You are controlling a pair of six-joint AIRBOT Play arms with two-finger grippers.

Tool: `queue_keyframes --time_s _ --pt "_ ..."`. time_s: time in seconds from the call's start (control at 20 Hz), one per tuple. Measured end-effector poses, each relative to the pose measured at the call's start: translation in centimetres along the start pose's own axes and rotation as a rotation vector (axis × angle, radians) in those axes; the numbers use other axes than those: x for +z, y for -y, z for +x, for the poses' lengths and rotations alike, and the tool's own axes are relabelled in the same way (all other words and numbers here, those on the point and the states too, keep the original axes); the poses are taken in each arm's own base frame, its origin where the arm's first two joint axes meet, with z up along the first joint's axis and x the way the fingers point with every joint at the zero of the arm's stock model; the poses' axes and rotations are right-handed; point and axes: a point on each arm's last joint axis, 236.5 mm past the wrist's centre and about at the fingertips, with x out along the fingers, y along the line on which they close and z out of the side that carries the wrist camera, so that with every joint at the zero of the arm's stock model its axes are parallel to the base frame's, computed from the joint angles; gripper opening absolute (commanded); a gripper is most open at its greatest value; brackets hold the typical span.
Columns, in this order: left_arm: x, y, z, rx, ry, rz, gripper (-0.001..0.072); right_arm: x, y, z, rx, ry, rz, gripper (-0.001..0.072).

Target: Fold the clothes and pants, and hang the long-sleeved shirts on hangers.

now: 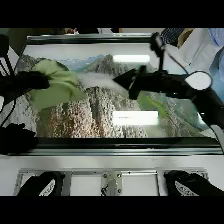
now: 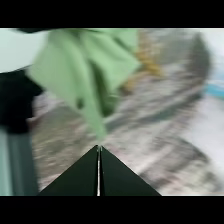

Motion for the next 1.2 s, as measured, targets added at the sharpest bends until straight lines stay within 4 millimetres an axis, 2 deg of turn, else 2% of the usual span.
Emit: queue_keyframes --time_s 0.1,0.2,0.25,0.4,0.5,0.55,0.6,0.65,0.7,0.85,1.0,1.1,1.2 --pt "1.8 6.2 -2.4 -0.159 0.051 0.026 0.0009 0.1 3.6 -3.1 -0.165 -0.026 0.024 0.0015" --pt "1.9 10.7 -3.4 -0.274 0.046 0.047 0.001 -0.4 7.1 -6.6 -0.332 -0.063 0.067 0.0016" --pt "1.4 12.8 -3.2 -0.322 0.021 0.052 0.001 -0.7 8.5 -8.3 -0.409 -0.08 0.092 0.0016" --pt "-1.7 17.5 -0.5 -0.4 -0.095 0.09 0.001 -2.1 11.8 -12.9 -0.604 -0.132 0.165 0.0016" --pt "-4.5 19.9 2.5 -0.421 -0.186 0.112 0.0014 -3.1 12.8 -14.7 -0.674 -0.168 0.194 0.0019" --pt "-5.8 20.8 4.0 -0.424 -0.224 0.121 0.0291 -3.6 13.2 -15.3 -0.701 -0.185 0.204 0.0037" --pt "-7.1 21.4 5.6 -0.421 -0.26 0.124 0.0715 -3.9 13.5 -15.9 -0.721 -0.197 0.213 0.0181" --pt "-8.1 21.7 6.9 -0.415 -0.288 0.123 0.0699 -4.2 13.7 -16.2 -0.735 -0.205 0.221 0.0469" --pt "-8.9 21.7 8.2 -0.406 -0.32 0.109 0.0699 -4.4 13.9 -16.4 -0.745 -0.215 0.225 0.0668" --pt "-9.3 19.7 10.4 -0.372 -0.382 0.026 0.0699 -5.2 14.3 -16.8 -0.761 -0.238 0.242 0.0651" --pt "-10.4 15.1 11.7 -0.303 -0.447 -0.078 0.0698 -6.7 14.5 -16.5 -0.751 -0.29 0.272 0.0651" --pt "-13.3 11.8 12.2 -0.256 -0.524 -0.171 0.0699 -8.7 14.5 -16.1 -0.73 -0.346 0.312 0.0651" --pt "-17.4 9.4 12.6 -0.224 -0.624 -0.285 0.0698 -11.4 14.6 -15.5 -0.707 -0.416 0.37 0.0651"
